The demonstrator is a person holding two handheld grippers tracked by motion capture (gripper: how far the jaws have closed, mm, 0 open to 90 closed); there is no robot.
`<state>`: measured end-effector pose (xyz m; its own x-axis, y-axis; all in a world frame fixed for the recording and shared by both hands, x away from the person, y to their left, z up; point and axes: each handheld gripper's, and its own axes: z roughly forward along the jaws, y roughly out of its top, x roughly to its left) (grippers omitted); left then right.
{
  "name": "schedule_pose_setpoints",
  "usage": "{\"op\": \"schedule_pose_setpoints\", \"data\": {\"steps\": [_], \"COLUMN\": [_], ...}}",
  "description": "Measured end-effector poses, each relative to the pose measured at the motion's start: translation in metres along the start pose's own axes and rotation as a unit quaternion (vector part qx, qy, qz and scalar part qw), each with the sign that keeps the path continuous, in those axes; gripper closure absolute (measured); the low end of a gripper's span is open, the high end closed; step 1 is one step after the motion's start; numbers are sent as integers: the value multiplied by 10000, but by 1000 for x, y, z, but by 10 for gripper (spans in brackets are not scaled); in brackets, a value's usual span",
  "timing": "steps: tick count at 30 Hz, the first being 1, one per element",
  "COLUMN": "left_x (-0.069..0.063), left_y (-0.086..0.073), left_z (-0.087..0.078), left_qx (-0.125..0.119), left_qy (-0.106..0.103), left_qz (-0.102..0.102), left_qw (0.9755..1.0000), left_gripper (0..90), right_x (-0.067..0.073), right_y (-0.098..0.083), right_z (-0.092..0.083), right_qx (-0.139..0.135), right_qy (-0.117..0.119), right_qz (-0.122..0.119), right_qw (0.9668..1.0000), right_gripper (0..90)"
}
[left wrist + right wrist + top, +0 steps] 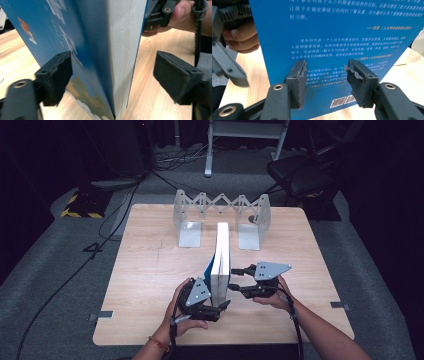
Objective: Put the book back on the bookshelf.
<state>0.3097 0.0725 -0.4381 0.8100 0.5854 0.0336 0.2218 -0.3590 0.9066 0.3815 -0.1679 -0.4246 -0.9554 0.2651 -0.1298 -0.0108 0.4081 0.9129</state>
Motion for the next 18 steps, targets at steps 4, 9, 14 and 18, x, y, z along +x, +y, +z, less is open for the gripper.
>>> {"op": "schedule_pose_setpoints", "data": {"steps": [4,9,14,18], "left_x": [-7,-11,-15,-17], "left_y": [-8,-10,-11,-11], "left_z": [13,22,28,31], "left_qx": [131,3,-148,-214], "left_qy": [364,683,1011,1221], "left_qz": [-10,-173,-292,-309], "left_qw": [9993,9975,9943,9918], "left_gripper": [160,159,170,191], "right_x": [-3,-4,-4,-5], "right_y": [-2,-4,-4,-5], "right_z": [1,2,3,3], "right_qx": [-23,-73,-89,-93], "right_qy": [-25,-29,-46,-82], "right_qz": [87,153,159,173], "right_qw": [10000,9999,9998,9998], "right_gripper": [480,463,455,445]}}
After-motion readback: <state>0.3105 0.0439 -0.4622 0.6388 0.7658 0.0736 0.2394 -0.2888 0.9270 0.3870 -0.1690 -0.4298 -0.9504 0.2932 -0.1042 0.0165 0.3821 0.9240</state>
